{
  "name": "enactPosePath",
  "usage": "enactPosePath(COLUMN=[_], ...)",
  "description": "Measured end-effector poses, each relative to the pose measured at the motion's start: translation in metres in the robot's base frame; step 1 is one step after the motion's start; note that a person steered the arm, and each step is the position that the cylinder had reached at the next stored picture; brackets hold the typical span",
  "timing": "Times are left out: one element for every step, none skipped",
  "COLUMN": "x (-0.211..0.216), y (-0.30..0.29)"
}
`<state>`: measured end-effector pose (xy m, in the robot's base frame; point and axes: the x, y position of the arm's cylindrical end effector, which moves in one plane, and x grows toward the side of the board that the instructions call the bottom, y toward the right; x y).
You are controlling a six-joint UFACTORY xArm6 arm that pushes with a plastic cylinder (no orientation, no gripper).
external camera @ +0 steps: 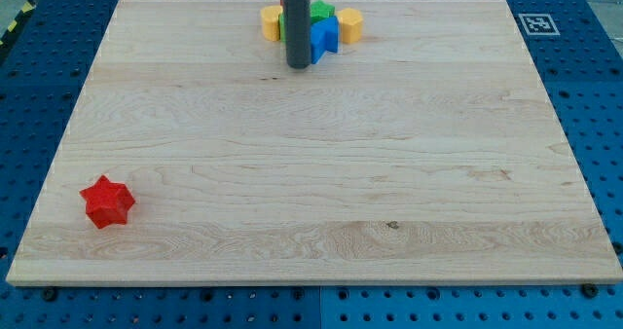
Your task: Slide the red star to the center left
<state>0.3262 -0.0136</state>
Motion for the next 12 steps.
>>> enactPosePath(x=[0.002, 0.063, 0.15, 0.232, 0.288, 0.291, 0.286, 0.278, 0.265, 0.265, 0.265, 0.265], y=[0.0, -0.011, -0.019, -0.037, -0.08, -0.147, -0.171, -0.174, -0.179, -0.184, -0.203, -0.209])
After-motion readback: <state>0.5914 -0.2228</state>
